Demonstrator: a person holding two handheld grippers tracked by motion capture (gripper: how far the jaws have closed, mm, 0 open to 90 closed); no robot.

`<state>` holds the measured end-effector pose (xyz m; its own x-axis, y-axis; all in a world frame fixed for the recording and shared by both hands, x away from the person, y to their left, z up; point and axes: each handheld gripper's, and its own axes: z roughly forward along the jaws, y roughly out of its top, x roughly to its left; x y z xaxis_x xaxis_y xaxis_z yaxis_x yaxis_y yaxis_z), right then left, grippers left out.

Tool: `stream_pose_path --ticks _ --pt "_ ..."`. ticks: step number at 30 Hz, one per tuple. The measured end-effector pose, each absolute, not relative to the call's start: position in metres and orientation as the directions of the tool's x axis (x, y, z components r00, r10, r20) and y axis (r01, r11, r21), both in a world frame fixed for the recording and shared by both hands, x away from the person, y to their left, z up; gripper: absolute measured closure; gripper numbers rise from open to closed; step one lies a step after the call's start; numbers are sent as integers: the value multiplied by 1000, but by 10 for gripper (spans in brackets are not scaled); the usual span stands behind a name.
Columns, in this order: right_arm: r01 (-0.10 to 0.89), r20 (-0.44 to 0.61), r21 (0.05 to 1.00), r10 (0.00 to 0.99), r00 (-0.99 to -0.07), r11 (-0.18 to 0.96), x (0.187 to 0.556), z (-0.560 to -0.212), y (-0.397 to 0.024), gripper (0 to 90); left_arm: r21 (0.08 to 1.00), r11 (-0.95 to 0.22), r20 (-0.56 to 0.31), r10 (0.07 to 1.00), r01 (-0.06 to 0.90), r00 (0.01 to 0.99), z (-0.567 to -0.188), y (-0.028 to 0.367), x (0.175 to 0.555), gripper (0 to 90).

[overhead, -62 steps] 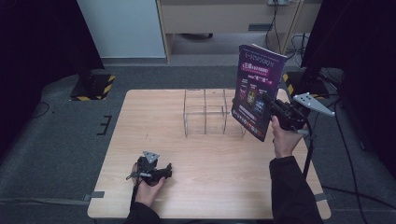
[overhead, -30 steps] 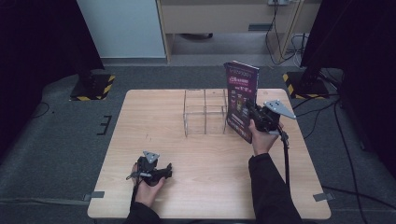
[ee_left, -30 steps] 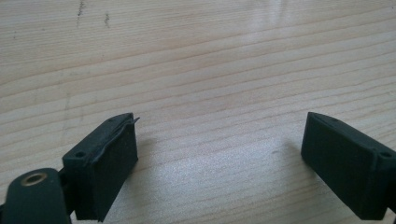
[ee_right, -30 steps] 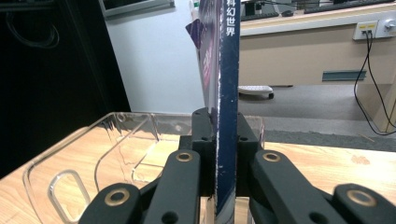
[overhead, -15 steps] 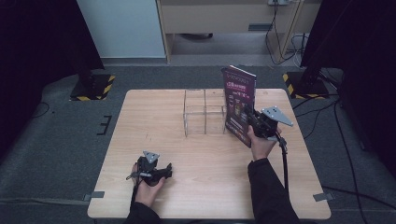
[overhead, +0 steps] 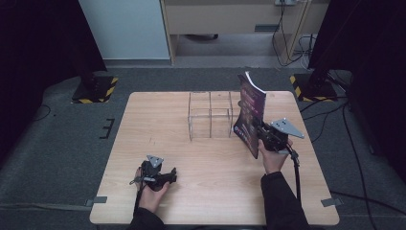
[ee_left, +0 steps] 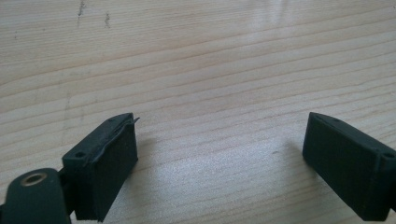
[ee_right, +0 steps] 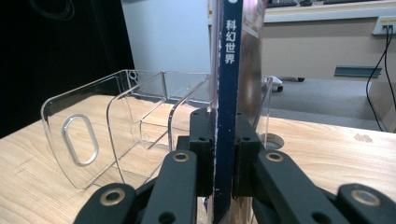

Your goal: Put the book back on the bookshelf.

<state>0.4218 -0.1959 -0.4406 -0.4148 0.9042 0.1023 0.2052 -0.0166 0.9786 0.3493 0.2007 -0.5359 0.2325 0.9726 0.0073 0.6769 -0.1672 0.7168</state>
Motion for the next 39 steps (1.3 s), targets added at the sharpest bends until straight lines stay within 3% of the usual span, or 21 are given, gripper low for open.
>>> stream_pose_path --ticks 26,32,39 --pt "322 112 946 900 -421 32 380 -453 -214 813 715 -167 8 973 679 231 -536 200 349 88" --pt "319 139 948 881 -452 15 378 -442 -214 734 715 -167 9 973 679 231 -536 200 349 87" --pt "306 120 952 886 -448 25 391 -415 -210 715 715 -167 9 973 679 231 -536 200 349 87"
